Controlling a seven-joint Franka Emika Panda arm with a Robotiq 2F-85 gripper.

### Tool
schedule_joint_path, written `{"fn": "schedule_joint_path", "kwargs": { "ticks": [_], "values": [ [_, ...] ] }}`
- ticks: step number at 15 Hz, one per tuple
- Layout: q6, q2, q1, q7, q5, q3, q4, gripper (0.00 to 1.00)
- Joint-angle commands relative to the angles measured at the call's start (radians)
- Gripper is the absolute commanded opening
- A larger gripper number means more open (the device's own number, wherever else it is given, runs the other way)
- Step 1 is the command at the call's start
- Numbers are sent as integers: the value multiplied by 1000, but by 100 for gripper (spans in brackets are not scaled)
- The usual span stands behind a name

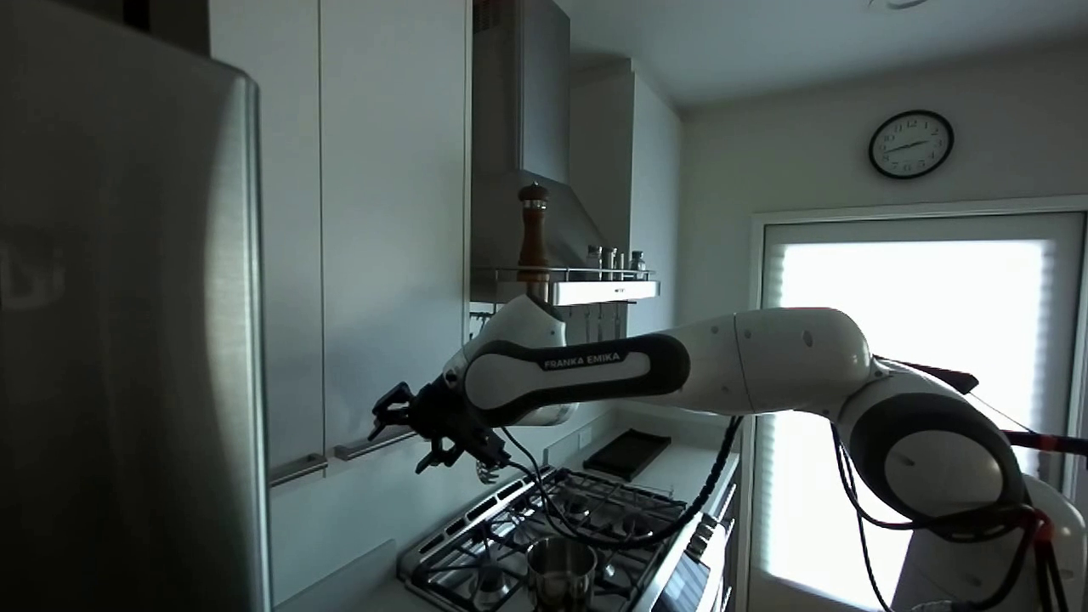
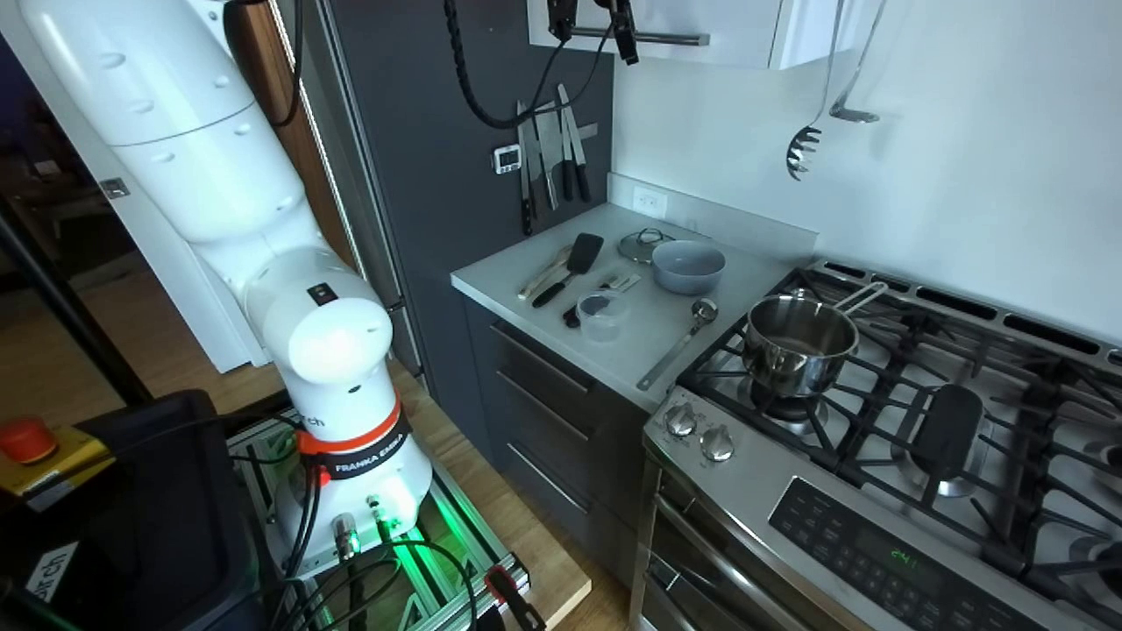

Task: Open the right door of the upper cabinet then put the clear container in the cabinet and close the cabinet door.

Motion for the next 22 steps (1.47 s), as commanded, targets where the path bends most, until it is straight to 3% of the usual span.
{"fn": "schedule_joint_path", "kwargs": {
  "ticks": [1, 8, 14, 22],
  "values": [
    [42, 14, -2, 109, -16, 8, -7, 100],
    [64, 45, 1, 270, -36, 14, 3, 100],
    [158, 80, 6, 373, -36, 11, 11, 100],
    [152, 96, 12, 431, -43, 6, 11, 100]
  ]
}}
